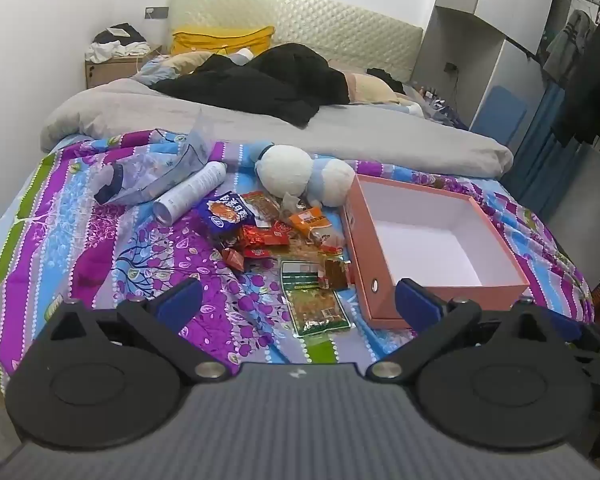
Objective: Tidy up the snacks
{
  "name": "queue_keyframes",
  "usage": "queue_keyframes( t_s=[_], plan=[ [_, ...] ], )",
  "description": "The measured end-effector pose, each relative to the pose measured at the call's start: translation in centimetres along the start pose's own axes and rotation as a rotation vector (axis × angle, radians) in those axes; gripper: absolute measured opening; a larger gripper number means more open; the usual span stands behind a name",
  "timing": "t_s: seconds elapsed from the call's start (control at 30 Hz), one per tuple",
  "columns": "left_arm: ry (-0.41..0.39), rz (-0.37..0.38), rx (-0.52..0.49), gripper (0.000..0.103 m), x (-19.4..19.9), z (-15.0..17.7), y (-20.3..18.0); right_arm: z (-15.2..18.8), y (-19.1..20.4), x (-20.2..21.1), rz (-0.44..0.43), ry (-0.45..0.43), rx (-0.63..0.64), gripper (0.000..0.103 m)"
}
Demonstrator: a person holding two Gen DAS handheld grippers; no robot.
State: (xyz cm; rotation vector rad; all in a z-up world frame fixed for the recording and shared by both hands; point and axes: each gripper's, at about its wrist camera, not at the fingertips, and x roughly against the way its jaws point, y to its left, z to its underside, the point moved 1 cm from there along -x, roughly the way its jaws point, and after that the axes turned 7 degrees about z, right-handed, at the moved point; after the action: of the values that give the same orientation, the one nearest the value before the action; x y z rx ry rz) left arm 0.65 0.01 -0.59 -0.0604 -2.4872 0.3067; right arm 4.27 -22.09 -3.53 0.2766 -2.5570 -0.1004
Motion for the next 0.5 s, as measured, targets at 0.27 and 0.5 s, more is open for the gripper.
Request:
queue_keyframes(
  t_s=[0.27, 0.5],
  plan=[
    [0.040, -0.004, 0.026, 0.103, -0.6, 0.2, 0.8, -0.1, 0.2, -0.5, 0.019, -0.007, 0.005, 0.103],
    [0.054, 0.016, 0.035, 0.103, -1.0, 0.3, 1.3, 0.0, 0.4, -0.1, 0.025, 0.009, 0.006, 0.103]
  ],
)
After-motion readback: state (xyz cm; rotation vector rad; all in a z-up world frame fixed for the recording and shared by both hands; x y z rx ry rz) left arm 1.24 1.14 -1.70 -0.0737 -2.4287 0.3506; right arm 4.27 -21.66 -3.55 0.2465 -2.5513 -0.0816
